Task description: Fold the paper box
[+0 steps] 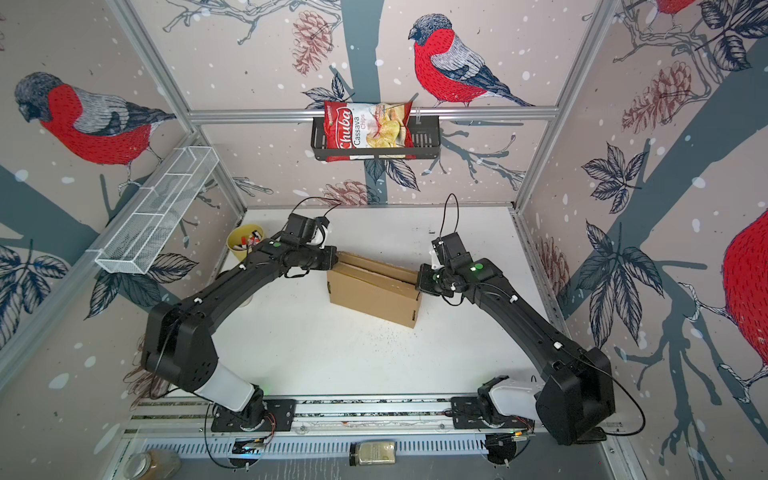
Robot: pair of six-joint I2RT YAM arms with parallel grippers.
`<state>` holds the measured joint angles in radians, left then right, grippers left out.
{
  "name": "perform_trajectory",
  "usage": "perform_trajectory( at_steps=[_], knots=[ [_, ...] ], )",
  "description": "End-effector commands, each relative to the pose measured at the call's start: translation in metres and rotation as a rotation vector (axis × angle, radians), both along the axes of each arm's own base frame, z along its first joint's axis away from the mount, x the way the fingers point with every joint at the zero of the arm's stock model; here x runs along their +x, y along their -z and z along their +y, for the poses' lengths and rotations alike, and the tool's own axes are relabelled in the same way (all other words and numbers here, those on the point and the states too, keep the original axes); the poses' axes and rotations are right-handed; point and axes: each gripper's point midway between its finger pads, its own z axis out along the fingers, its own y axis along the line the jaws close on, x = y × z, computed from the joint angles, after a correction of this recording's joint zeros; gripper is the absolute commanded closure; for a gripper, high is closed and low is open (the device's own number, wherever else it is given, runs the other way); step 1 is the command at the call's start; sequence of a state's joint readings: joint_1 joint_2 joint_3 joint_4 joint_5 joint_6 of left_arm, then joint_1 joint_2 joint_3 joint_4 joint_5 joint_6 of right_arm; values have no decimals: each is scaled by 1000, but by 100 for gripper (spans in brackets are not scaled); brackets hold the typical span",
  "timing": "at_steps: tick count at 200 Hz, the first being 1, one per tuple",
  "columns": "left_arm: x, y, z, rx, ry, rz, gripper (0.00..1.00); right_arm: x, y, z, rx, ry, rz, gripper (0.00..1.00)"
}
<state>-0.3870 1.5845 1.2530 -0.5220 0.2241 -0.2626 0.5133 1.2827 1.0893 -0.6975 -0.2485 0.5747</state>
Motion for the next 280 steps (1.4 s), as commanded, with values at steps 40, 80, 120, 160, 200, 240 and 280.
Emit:
perform_trajectory(
  at_steps=[40, 80, 120, 160, 200, 240, 280],
  knots=[
    [-56, 37, 27, 133, -11, 254, 100, 4, -40, -6, 21, -144, -199, 49],
    [-62, 26, 28, 93, -24, 187, 100, -5, -28, 3, 189, -134, -163, 48],
    [-54, 9, 15, 32, -51, 17, 100, 13, -66, -5, 286, -93, -292, 46],
    [-59, -30, 0, -93, -25, -173, 100, 36, -86, -40, 222, -22, -391, 45],
    [-99, -57, -33, -107, 185, -297, 72, 57, -81, -50, 169, 24, -423, 45],
    [-118, -59, -33, -99, 218, -256, 55, 71, -79, -52, 93, 56, -441, 45],
    [-118, -111, -21, -180, 146, -419, 48, 77, -89, -74, -151, 124, -530, 44]
  ],
)
